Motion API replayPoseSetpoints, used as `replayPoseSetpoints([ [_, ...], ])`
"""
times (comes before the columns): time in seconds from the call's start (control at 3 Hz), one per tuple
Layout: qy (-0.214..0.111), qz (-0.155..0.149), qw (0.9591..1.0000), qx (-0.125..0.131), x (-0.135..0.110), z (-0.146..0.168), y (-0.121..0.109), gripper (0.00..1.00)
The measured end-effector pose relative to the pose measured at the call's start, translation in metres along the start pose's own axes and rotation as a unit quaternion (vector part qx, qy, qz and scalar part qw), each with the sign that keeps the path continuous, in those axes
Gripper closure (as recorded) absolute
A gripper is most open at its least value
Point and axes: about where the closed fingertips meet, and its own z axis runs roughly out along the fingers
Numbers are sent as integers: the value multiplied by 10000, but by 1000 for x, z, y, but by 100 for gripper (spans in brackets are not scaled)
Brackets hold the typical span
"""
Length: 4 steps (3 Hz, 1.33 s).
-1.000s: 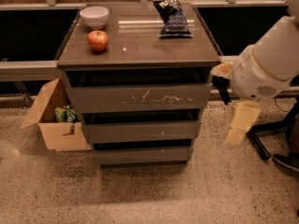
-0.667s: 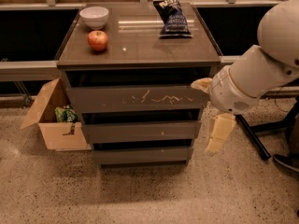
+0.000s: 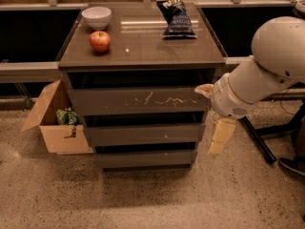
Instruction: Open top drawer
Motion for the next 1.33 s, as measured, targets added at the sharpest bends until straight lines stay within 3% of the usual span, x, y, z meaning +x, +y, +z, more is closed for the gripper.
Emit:
replayPoseSetpoints([
  [0.33,199,-299,9993,84,26,35,-36,0],
  [1.0,175,-664,9976,115,62,100,-117,0],
  [1.33,175,-664,9976,114,62,100,-117,0],
])
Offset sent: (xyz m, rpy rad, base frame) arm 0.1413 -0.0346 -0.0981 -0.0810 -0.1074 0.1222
